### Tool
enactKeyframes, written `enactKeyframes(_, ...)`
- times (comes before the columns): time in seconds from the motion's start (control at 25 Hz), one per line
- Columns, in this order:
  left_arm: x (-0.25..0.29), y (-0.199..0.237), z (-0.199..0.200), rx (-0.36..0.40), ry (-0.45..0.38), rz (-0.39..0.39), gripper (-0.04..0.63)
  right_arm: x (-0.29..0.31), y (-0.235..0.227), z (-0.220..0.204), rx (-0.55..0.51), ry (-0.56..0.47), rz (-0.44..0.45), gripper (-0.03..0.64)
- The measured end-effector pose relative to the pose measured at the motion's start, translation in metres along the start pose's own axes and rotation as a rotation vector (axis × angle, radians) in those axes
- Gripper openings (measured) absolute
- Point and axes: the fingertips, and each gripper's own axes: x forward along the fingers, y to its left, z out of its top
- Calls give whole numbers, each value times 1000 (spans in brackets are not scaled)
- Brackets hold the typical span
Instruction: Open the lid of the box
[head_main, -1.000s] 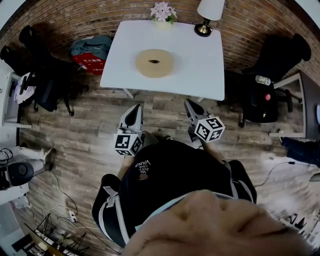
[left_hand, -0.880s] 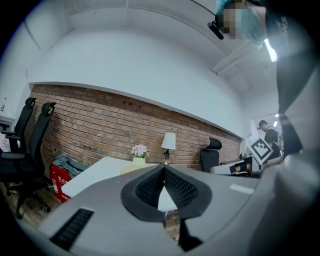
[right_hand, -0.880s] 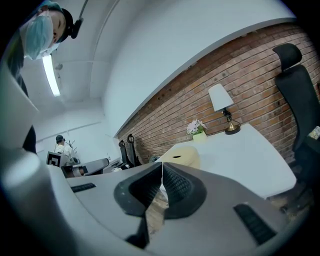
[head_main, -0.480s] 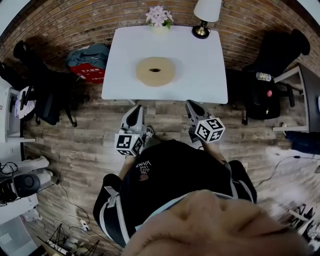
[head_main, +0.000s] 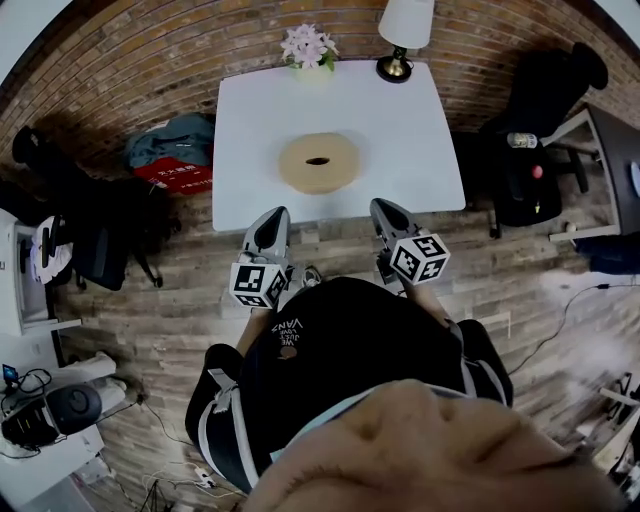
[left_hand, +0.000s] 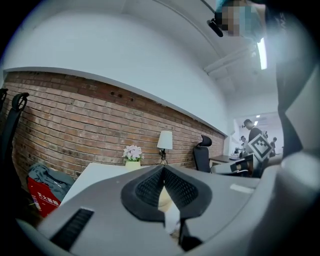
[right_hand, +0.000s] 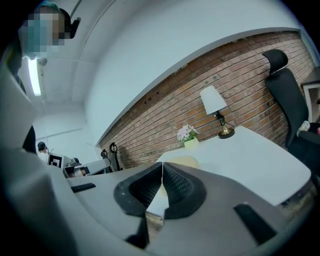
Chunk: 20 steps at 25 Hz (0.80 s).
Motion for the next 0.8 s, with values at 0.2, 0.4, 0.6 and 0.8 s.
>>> enactKeyframes(0.2, 11, 23, 0, 8, 25, -66, 9, 15, 5, -1, 27, -31, -58, 5)
enactKeyframes(0.4, 21, 38, 1, 34, 56, -146, 9, 27, 9, -8, 69, -63, -117, 5)
enactKeyframes(0.6, 30, 49, 6, 99, 77, -248, 9, 35, 10, -17, 95, -81, -180, 5)
enactKeyframes(0.8, 43, 52, 5, 133, 96, -304, 9, 37, 4, -22, 115, -92, -213, 5)
